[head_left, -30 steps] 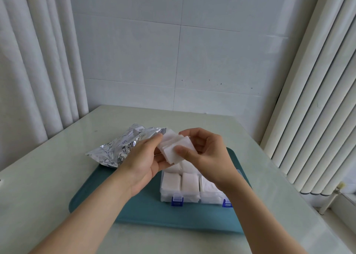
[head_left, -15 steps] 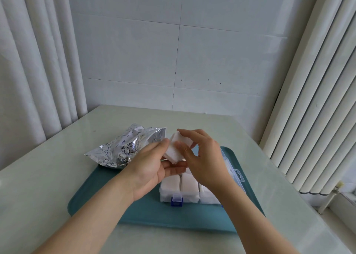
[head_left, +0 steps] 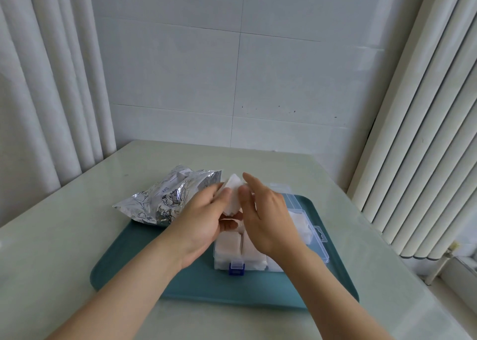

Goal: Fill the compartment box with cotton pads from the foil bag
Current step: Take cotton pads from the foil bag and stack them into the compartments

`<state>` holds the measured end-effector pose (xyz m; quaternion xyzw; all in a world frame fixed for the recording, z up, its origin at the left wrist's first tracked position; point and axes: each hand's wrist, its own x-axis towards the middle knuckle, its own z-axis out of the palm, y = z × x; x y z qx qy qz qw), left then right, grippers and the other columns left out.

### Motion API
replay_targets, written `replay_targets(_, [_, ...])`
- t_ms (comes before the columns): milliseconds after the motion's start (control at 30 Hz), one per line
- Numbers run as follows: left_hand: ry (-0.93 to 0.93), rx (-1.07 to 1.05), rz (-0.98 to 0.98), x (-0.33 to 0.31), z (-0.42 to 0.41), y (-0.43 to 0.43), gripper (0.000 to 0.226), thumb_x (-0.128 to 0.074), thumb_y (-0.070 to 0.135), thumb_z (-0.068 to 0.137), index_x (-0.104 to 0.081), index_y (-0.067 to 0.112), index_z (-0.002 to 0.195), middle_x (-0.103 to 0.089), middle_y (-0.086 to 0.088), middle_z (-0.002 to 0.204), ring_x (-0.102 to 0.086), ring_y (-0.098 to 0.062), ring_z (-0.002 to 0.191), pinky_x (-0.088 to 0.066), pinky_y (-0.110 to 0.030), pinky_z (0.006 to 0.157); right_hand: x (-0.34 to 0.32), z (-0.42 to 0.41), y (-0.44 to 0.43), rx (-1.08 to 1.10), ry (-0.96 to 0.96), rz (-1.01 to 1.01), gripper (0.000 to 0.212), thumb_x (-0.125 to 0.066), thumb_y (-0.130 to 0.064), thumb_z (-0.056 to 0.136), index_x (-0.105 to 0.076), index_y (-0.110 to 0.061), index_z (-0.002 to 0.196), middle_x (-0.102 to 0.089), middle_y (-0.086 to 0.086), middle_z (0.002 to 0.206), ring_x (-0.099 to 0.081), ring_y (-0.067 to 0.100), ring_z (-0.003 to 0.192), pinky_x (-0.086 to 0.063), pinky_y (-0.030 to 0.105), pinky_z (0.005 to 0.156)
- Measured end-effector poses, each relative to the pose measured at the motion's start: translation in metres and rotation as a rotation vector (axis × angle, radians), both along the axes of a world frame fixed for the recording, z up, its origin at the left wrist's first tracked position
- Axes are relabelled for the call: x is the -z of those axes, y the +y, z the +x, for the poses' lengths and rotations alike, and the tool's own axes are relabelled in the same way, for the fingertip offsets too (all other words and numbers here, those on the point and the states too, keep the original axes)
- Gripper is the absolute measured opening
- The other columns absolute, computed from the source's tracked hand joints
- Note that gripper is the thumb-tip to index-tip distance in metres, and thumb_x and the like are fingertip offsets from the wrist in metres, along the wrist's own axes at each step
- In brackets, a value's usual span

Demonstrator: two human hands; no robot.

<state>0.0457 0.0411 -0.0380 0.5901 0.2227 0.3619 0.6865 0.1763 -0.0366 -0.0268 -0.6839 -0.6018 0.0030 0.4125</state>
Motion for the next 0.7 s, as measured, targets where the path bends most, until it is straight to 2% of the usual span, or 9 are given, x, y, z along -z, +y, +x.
replay_targets(33, [0.033, -0.028, 0.076, 0.002, 0.001, -0.001, 0.029, -0.045, 0.025, 0.114, -0.063, 0.017, 0.135, -0.073, -0.018, 0.119, -0.069, -0.032, 0.096, -0.056, -0.051, 0.092, -0.003, 0.002, -0.001, -0.028, 0.087, 0.005, 0.035, -0.041, -0.034, 0.112, -0.063, -0.019, 0.135, -0.075, -0.003, 0.101, -0.069, 0.013, 0.094, -0.052, 0.029, 0.083])
replay_targets(100, [0.107, -0.118, 0.224, 0.003, 0.002, -0.005, 0.023, -0.046, 0.028, 0.113, -0.054, 0.028, 0.135, -0.078, -0.004, 0.108, -0.074, -0.029, 0.093, -0.061, -0.050, 0.091, -0.011, 0.003, -0.006, -0.121, 0.272, 0.019, 0.023, -0.052, -0.022, 0.107, -0.072, -0.019, 0.096, -0.072, -0.007, 0.074, -0.063, 0.003, 0.065, -0.045, 0.019, 0.062])
replay_targets(167, [0.155, -0.177, 0.327, 0.002, 0.001, -0.008, 0.018, -0.046, 0.035, 0.112, -0.044, 0.033, 0.129, -0.080, 0.002, 0.098, -0.074, -0.027, 0.089, -0.062, -0.044, 0.088, -0.019, 0.005, -0.010, -0.160, 0.411, 0.036, 0.023, -0.061, -0.016, 0.101, -0.073, -0.011, 0.082, -0.073, 0.001, 0.069, -0.061, 0.006, 0.060, -0.047, 0.026, 0.058])
replay_targets(267, [0.224, -0.208, 0.431, 0.002, 0.001, -0.011, 0.020, -0.043, 0.041, 0.110, -0.037, 0.029, 0.126, -0.077, 0.005, 0.092, -0.069, -0.008, 0.077, -0.056, -0.028, 0.079, -0.027, 0.014, -0.011, -0.193, 0.545, 0.082, 0.016, -0.066, -0.011, 0.098, -0.076, -0.003, 0.090, -0.076, 0.010, 0.079, -0.071, 0.022, 0.071, -0.059, 0.034, 0.070])
replay_targets(333, [0.270, -0.269, 0.556, 0.004, 0.002, -0.014, 0.021, -0.045, 0.041, 0.109, -0.038, 0.028, 0.125, -0.071, 0.007, 0.102, -0.066, -0.003, 0.083, -0.050, -0.024, 0.077, -0.029, 0.023, -0.010, -0.149, 0.599, 0.110, 0.012, -0.066, -0.011, 0.097, -0.076, -0.005, 0.094, -0.077, 0.014, 0.089, -0.074, 0.033, 0.086, -0.065, 0.046, 0.081])
replay_targets(367, [0.279, -0.294, 0.626, 0.006, 0.002, -0.017, 0.019, -0.048, 0.037, 0.109, -0.041, 0.029, 0.124, -0.068, 0.009, 0.109, -0.065, -0.003, 0.090, -0.049, -0.021, 0.077, -0.030, 0.028, -0.011, -0.121, 0.609, 0.118, 0.012, -0.065, -0.012, 0.097, -0.076, -0.008, 0.095, -0.076, 0.012, 0.090, -0.073, 0.032, 0.088, -0.064, 0.047, 0.081])
replay_targets(433, [0.328, -0.303, 0.815, 0.011, 0.003, -0.023, 0.013, -0.053, 0.025, 0.109, -0.049, 0.029, 0.121, -0.063, 0.015, 0.115, -0.060, -0.003, 0.102, -0.046, -0.015, 0.080, -0.034, 0.037, -0.013, -0.069, 0.585, 0.106, 0.015, -0.061, -0.013, 0.099, -0.076, -0.014, 0.098, -0.074, 0.006, 0.089, -0.070, 0.021, 0.082, -0.061, 0.037, 0.072])
replay_targets(533, [0.416, -0.252, 1.141, 0.019, 0.005, -0.030, 0.019, -0.054, 0.009, 0.103, -0.064, 0.023, 0.110, -0.064, 0.014, 0.108, -0.057, -0.005, 0.104, -0.043, -0.019, 0.089, -0.036, 0.049, -0.023, 0.025, 0.544, 0.007, 0.019, -0.058, -0.014, 0.098, -0.072, -0.022, 0.108, -0.073, 0.007, 0.098, -0.067, 0.018, 0.081, -0.053, 0.026, 0.062])
replay_targets(700, [0.460, -0.113, 1.371, 0.024, 0.013, -0.048, 0.022, -0.048, 0.021, 0.105, -0.070, 0.018, 0.109, -0.068, 0.009, 0.111, -0.059, -0.012, 0.107, -0.045, -0.025, 0.097, -0.028, 0.069, -0.057, 0.144, 0.377, -0.125, 0.025, -0.061, -0.011, 0.091, -0.072, -0.027, 0.106, -0.070, 0.006, 0.087, -0.063, 0.020, 0.071, -0.050, 0.026, 0.059])
